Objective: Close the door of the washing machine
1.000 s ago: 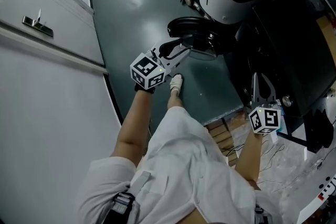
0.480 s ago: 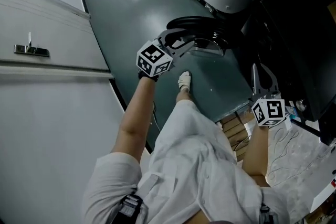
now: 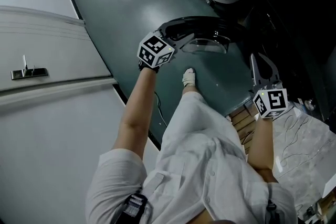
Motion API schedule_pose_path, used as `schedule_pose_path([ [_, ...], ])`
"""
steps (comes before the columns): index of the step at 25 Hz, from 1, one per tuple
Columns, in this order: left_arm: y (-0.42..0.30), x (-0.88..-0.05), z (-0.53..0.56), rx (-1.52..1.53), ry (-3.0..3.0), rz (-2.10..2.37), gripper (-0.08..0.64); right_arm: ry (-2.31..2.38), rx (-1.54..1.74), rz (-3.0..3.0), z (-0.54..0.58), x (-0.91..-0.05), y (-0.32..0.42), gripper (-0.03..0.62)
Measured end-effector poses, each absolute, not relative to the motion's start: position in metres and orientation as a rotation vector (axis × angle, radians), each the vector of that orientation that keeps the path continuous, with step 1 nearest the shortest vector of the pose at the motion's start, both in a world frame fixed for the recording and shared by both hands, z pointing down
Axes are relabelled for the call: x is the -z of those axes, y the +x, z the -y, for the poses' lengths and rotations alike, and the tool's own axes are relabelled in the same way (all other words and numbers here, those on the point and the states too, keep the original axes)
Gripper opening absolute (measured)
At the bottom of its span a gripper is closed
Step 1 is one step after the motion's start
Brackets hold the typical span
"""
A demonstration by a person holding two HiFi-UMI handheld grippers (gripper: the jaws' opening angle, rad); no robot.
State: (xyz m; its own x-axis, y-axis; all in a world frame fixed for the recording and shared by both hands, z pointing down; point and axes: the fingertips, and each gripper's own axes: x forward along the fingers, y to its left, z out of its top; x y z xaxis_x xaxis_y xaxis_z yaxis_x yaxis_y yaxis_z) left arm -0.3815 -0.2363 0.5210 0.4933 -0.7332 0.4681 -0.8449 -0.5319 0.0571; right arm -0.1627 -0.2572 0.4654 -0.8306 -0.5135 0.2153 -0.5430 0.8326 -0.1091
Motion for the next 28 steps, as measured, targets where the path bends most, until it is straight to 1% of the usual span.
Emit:
schedule_pose_path([
  [3,-0.388,-0.538,0.253,-0.611,2.451,1.309,0.173,0.824,-0.266,2.83,0.267,-0.475,-0.172,0.031],
  [14,-0.395,-0.599,0.297,-0.9,2.453,1.076,0.21,0.857,-0.337,2.806,0.297,-0.505,-0.191,0.031],
  [24,-0.398,-0.649,0.308,-1.271,2.427,0.789,0.221,0.876,-0.369,2.797,0.303,-0.52,-0.207,0.031],
  [28,-0.396,-0.658,0.309,-1.337,2.403,0.715,0.227,0.894,-0.385,2.795,0.304,-0.524,-0.204,0.031],
])
